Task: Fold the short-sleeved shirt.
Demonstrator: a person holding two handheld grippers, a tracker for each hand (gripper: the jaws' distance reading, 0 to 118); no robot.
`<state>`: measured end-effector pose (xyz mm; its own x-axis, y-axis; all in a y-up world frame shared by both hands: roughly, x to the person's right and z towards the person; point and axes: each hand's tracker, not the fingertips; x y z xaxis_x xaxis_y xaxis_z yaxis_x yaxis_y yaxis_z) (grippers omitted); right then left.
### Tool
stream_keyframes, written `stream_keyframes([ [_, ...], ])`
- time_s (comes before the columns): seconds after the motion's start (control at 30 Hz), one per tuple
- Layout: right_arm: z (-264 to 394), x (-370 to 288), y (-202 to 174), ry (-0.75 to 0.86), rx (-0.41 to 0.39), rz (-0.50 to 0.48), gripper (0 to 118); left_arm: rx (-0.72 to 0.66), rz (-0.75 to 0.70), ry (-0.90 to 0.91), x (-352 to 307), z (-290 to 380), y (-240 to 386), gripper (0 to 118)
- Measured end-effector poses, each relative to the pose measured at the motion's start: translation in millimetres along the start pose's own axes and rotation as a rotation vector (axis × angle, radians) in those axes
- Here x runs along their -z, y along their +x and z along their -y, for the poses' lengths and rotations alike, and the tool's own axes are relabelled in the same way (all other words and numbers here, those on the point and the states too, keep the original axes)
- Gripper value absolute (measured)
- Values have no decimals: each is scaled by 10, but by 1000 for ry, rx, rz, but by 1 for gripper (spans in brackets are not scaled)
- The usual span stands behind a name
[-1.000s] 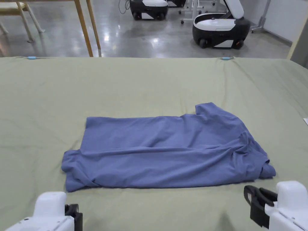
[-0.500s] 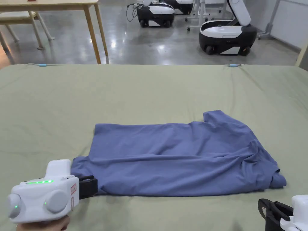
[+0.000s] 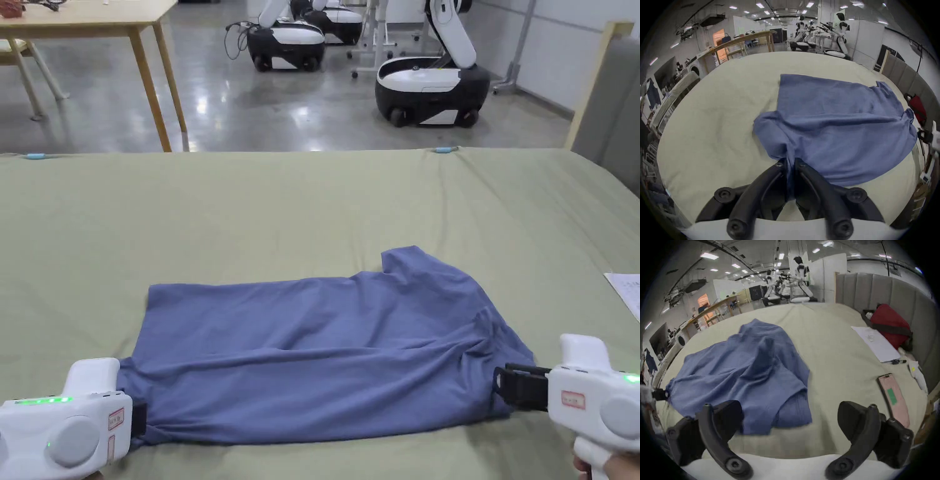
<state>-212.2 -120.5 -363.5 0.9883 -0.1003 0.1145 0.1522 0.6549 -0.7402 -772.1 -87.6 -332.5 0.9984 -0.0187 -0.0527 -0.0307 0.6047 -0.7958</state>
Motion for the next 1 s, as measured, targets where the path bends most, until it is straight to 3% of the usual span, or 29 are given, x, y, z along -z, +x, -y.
stream_keyframes([
  [0.07,-72,129,80,-63,60,-79,16,5,-1,-2,8,4,12,6],
  [0.13,-68,26,18,-52,52,-67,10,12,-5,8,-103,6,19,6],
  [0.23,-82,-297,-84,-1,-19,-75,10,5,9,42,-321,-12,-5,6],
  [0.33,-159,-752,-74,78,0,-124,10,12,46,104,-625,-129,-91,6],
  [0.4,-176,-1119,-166,132,-37,-146,10,25,49,159,-834,-180,-160,6],
  [0.47,-144,-1429,-223,171,-106,-118,10,65,32,174,-1077,-168,-190,6],
  [0.57,5,-1810,-288,168,-113,-127,10,83,31,186,-1330,-20,-296,6],
  [0.73,587,-1716,-283,46,-126,-78,10,73,75,50,-1136,478,-468,6],
  [0.87,1058,-1355,-259,-76,-55,-45,10,-7,83,-41,-763,857,-530,9],
  [0.9,1096,-1280,-189,-80,-50,-24,10,-12,93,-43,-733,896,-535,30],
  [0.93,1119,-1323,-182,-58,-27,-21,12,-24,96,-44,-768,909,-532,63],
  [0.97,1125,-1407,-183,-11,18,-38,23,-24,72,-35,-850,903,-513,97],
  [1.0,1103,-1528,-217,55,39,-65,56,-2,29,15,-952,892,-497,114],
])
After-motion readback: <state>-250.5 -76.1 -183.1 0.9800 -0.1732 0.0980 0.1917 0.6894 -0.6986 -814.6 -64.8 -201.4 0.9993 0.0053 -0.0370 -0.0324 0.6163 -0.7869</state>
